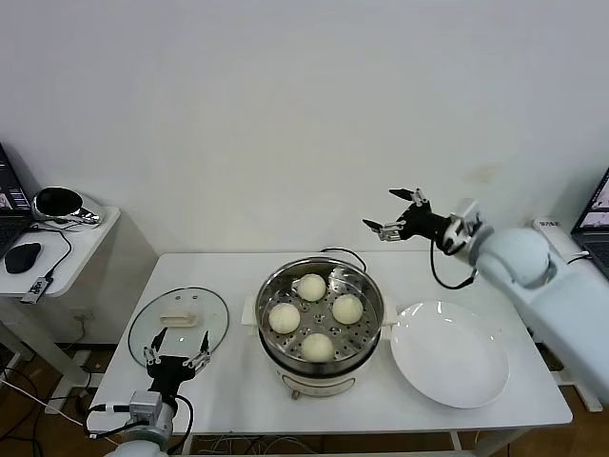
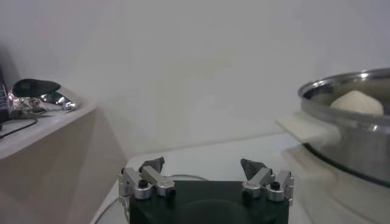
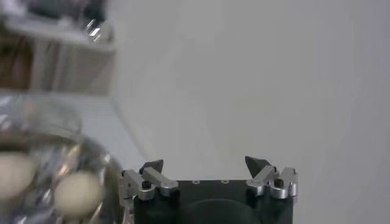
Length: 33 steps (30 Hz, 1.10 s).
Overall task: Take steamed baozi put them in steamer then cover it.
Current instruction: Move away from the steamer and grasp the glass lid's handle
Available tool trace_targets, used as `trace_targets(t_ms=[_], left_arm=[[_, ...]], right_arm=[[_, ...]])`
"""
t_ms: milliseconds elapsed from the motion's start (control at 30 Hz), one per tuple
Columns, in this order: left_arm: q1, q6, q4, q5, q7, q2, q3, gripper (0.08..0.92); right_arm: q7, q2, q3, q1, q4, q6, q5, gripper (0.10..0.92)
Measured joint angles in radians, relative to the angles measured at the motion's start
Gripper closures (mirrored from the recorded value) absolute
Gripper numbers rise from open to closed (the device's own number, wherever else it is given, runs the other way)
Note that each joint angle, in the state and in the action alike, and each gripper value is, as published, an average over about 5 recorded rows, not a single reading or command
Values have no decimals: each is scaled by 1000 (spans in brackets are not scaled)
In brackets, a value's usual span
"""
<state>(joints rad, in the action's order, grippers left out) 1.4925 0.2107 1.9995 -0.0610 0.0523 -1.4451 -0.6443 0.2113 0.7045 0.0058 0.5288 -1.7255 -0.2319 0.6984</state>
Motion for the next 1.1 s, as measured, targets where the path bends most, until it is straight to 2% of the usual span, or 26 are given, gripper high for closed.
trace_targets(t_ms=[233, 467, 600, 767, 1100], left_arm=[[-46, -22, -32, -133, 14, 5, 4, 177], [-72, -70, -72, -297, 14, 20, -4, 177], [-79, -113, -91, -414, -5, 31, 1, 177], [-95, -171, -116, -619, -74, 58, 21, 177], [-157, -205, -209, -948, -172, 124, 39, 177]], right_arm=[[-68, 193, 392, 411, -42, 103, 6, 203], [-98, 358, 618, 702, -56, 173, 5, 203], [-110, 417, 684, 779, -60, 197, 5, 203], [-119, 457, 741, 828, -73, 212, 8, 203], [-132, 509, 790, 887, -96, 219, -7, 203]])
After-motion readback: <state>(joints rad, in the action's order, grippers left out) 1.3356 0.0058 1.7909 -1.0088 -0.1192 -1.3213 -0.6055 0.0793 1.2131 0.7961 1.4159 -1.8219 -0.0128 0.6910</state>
